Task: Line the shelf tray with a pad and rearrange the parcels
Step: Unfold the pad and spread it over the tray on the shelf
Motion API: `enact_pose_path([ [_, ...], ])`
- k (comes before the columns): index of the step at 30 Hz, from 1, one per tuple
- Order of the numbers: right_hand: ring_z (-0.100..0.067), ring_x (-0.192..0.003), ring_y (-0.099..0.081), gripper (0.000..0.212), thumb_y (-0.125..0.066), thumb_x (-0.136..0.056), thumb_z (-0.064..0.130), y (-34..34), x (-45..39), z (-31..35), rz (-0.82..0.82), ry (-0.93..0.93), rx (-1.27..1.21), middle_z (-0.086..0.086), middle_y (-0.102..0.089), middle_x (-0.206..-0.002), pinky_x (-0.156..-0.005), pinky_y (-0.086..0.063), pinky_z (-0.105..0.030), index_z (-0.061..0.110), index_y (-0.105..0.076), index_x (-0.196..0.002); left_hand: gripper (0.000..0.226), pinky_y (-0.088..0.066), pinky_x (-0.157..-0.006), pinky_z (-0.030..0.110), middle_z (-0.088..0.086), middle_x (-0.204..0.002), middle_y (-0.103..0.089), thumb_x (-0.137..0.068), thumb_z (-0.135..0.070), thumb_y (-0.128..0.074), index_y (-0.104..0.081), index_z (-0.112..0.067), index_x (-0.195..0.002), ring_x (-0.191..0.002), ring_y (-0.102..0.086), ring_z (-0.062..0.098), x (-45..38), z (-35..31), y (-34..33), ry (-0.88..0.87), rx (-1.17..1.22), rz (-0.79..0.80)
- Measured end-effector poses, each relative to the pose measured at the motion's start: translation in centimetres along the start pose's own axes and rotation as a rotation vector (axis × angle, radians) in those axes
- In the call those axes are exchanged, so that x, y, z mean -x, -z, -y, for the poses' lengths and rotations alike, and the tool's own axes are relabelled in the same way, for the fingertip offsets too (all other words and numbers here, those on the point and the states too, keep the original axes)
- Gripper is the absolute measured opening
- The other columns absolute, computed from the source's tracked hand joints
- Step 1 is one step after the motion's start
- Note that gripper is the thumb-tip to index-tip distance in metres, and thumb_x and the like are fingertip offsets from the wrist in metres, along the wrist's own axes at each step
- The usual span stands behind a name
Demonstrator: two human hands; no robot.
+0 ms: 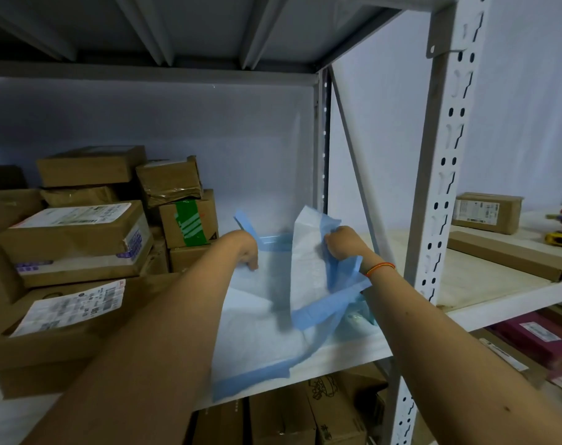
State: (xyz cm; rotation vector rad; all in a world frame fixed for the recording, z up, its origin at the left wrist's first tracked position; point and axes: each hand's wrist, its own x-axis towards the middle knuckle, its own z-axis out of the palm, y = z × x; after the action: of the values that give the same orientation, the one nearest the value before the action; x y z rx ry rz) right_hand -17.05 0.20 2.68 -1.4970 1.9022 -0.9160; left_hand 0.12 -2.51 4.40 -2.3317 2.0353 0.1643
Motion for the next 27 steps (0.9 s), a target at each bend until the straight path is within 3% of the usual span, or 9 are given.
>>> enact_pose_path([
  [2,-0.035,-0.120,-0.051,0.033,-0.031,-0.104,0.005,-0.1,-0.5,-0.3,-0.098,-0.022,-0.129,-0.025,-0.051,-0.131,-0.094,-0.040,-0.027,-0.010,-0.048,-0.127,0.046,-0.043,-0.095,0.031,0.014,-0.130,-0.055,-0.097,-0.024,-0.052,-0.049,0.002,-0.135,-0.112,-0.055,0.025,-0.2,0.7,-0.1,-0.018,-0.095,0.054],
  [4,-0.028,-0.080,-0.053,0.019,-0.036,-0.102,0.007,-0.2,-0.5,-0.4,-0.186,-0.030,-0.365,-0.015,-0.054,-0.091,-0.066,-0.043,-0.024,0.002,-0.053,-0.098,0.037,-0.047,-0.091,0.029,0.017,-0.122,-0.064,-0.099,-0.017,-0.047,-0.054,0.005,-0.129,-0.096,-0.058,0.020,-1.0,0.9,0.1,-0.050,-0.214,0.113],
  [7,-0.026,-0.079,-0.051,0.047,-0.037,-0.095,-0.003,-0.3,0.0,-0.9,-0.257,0.161,-0.315,-0.014,-0.052,-0.092,-0.068,-0.043,-0.036,0.017,-0.039,-0.138,0.029,-0.051,-0.069,0.026,0.017,-0.083,-0.072,-0.098,-0.008,-0.045,-0.064,0.015,-0.102,-0.092,-0.066,0.015,-1.7,1.0,0.5,0.004,-0.031,0.007],
  [10,-0.032,-0.089,-0.058,0.055,-0.034,-0.092,-0.007,0.0,0.6,-0.6,-0.329,0.309,-0.080,-0.017,-0.063,-0.109,-0.073,-0.046,-0.035,0.021,-0.050,-0.137,0.037,-0.041,-0.101,0.034,0.015,-0.142,-0.049,-0.100,-0.006,-0.038,-0.048,0.000,-0.134,-0.131,-0.046,0.028,-1.8,0.4,1.9,0.001,0.182,-0.385],
  [13,-0.032,-0.087,-0.061,0.030,-0.042,-0.091,0.000,0.6,0.8,-0.1,-0.372,0.270,0.167,-0.015,-0.067,-0.102,-0.067,-0.046,-0.028,0.002,-0.068,-0.107,0.039,-0.040,-0.103,0.038,0.020,-0.139,-0.050,-0.095,0.001,-0.038,-0.049,-0.001,-0.132,-0.127,-0.048,0.036,-2.0,-0.5,2.8,-0.142,0.221,-0.552],
  [16,-0.029,-0.072,-0.051,0.016,-0.049,-0.089,0.012,1.3,1.9,-0.1,-0.377,0.253,0.362,-0.011,-0.056,-0.080,-0.061,-0.038,-0.028,0.003,-0.052,-0.075,0.046,-0.040,-0.104,0.043,0.020,-0.144,-0.039,-0.090,0.003,-0.042,-0.041,0.000,-0.136,-0.127,-0.045,0.039,-3.1,-1.2,2.7,-0.310,0.163,-0.543],
  [21,-0.023,-0.057,-0.064,0.021,-0.048,-0.090,0.017,2.2,3.9,0.5,0.009,0.149,0.698,-0.011,-0.068,-0.066,-0.070,-0.057,-0.031,0.008,-0.056,-0.072,0.061,-0.027,-0.113,0.039,0.010,-0.162,-0.003,-0.090,0.005,-0.040,-0.022,-0.004,-0.148,-0.144,-0.025,0.032,-4.9,-1.7,2.3,-0.489,0.086,-0.599],
  [24,-0.024,-0.053,-0.061,0.031,-0.056,-0.094,0.026,2.1,4.6,0.9,0.400,0.058,0.744,-0.021,-0.070,-0.075,-0.079,-0.057,-0.038,0.005,-0.057,-0.072,0.065,-0.023,-0.115,0.036,0.005,-0.163,0.004,-0.092,0.004,-0.038,-0.013,-0.007,-0.151,-0.146,-0.020,0.030,-6.2,-2.0,1.8,-0.547,0.108,-0.624],
  [27,-0.027,-0.061,-0.063,0.045,-0.059,-0.093,0.039,1.1,4.4,1.0,0.556,0.063,0.785,-0.021,-0.070,-0.073,-0.080,-0.057,-0.037,0.001,-0.059,-0.069,0.069,-0.022,-0.117,0.036,0.001,-0.163,0.008,-0.094,0.004,-0.041,-0.008,-0.010,-0.153,-0.146,-0.018,0.029,-8.1,-2.4,1.2,-0.590,0.150,-0.607],
])
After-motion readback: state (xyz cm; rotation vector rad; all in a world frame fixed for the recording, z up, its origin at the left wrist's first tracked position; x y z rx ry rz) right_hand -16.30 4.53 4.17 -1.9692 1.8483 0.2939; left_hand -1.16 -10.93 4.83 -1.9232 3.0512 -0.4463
